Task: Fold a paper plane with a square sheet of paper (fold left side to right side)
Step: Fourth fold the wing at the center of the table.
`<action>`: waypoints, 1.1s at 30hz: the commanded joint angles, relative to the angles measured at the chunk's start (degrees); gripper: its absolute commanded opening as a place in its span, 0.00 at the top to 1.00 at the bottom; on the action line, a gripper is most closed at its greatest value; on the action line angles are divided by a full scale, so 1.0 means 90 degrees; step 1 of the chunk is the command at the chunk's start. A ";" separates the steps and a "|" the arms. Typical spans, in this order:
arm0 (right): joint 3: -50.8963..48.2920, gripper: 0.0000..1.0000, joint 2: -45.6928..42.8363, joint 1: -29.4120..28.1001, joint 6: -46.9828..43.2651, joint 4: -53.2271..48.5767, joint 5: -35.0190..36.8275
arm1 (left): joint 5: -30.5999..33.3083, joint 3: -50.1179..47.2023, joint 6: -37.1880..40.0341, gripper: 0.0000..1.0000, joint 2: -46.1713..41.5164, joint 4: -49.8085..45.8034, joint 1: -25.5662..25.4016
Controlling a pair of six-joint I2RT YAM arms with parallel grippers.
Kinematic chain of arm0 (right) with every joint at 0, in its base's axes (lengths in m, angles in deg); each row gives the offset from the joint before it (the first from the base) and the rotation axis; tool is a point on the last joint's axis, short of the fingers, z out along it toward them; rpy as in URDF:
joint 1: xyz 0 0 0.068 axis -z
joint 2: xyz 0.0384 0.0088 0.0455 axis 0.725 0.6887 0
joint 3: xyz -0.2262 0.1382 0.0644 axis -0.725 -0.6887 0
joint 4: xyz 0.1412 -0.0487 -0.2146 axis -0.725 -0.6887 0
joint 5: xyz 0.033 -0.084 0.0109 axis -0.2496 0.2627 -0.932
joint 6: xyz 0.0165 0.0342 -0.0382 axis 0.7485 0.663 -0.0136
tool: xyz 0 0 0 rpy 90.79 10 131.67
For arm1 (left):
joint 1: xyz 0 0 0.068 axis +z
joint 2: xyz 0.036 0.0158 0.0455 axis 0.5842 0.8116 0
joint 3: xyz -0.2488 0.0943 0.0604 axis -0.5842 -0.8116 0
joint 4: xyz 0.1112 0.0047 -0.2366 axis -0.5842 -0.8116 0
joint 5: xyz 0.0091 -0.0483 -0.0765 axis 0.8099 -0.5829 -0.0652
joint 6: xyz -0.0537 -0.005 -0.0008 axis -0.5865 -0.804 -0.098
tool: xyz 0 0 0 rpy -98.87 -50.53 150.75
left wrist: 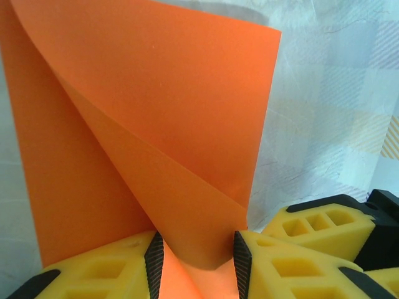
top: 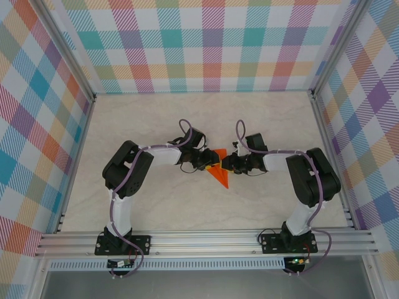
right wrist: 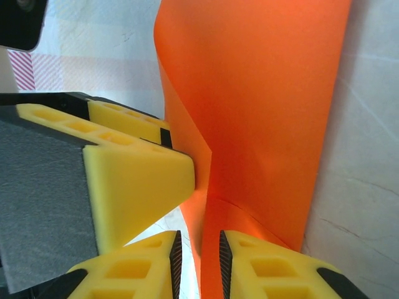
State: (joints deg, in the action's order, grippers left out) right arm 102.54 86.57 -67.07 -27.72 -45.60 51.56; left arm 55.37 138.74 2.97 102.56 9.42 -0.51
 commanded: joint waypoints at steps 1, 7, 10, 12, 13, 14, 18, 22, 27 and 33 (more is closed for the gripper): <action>0.0172 0.76 0.0193 0.0032 0.0058 0.0251 -0.0206 | -0.0006 0.0023 0.0008 0.63 -0.0064 0.0040 -0.0042; 0.0189 0.80 0.0243 0.0033 0.0070 0.0259 -0.0205 | -0.0010 0.0005 0.0011 0.63 -0.0073 0.0037 -0.0042; 0.0190 0.83 0.0256 0.0033 0.0075 0.0263 -0.0215 | -0.0007 0.0005 0.0011 0.63 -0.0074 0.0038 -0.0039; 0.0183 0.86 0.0239 0.0033 0.0066 0.0248 -0.0206 | -0.0001 -0.0005 0.0007 0.63 -0.0082 0.0038 -0.0039; 0.0186 0.87 0.0236 0.0037 0.0066 0.0232 -0.0196 | -0.0010 -0.0005 0.0011 0.63 -0.0083 0.0045 -0.0042; 0.0174 0.89 0.0222 0.0052 0.0055 0.0207 -0.0166 | -0.0009 -0.0007 0.0014 0.63 -0.0093 0.0042 -0.0036; 0.0103 0.93 0.0121 0.0118 0.0038 0.0156 -0.0033 | 0.0003 -0.0015 0.0022 0.63 -0.0093 0.0030 -0.0041; 0.0026 0.96 0.0002 0.0179 -0.0011 0.0065 0.0142 | 0.0008 -0.0015 0.0027 0.63 -0.0104 0.0036 -0.0039; 0.0025 0.97 -0.0040 0.0228 -0.0099 -0.0114 0.0289 | 0.0005 -0.0015 0.0022 0.63 -0.0111 0.0028 -0.0042; -0.0062 0.97 -0.0088 0.0228 -0.0168 -0.0240 0.0467 | 0.0001 -0.0017 0.0029 0.63 -0.0134 0.0018 -0.0042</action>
State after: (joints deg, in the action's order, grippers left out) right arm 102.80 87.69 -65.30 -27.91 -46.58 54.45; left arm 55.37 138.74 2.97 102.56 9.42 -0.51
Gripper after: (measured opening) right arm 0.046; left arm 0.370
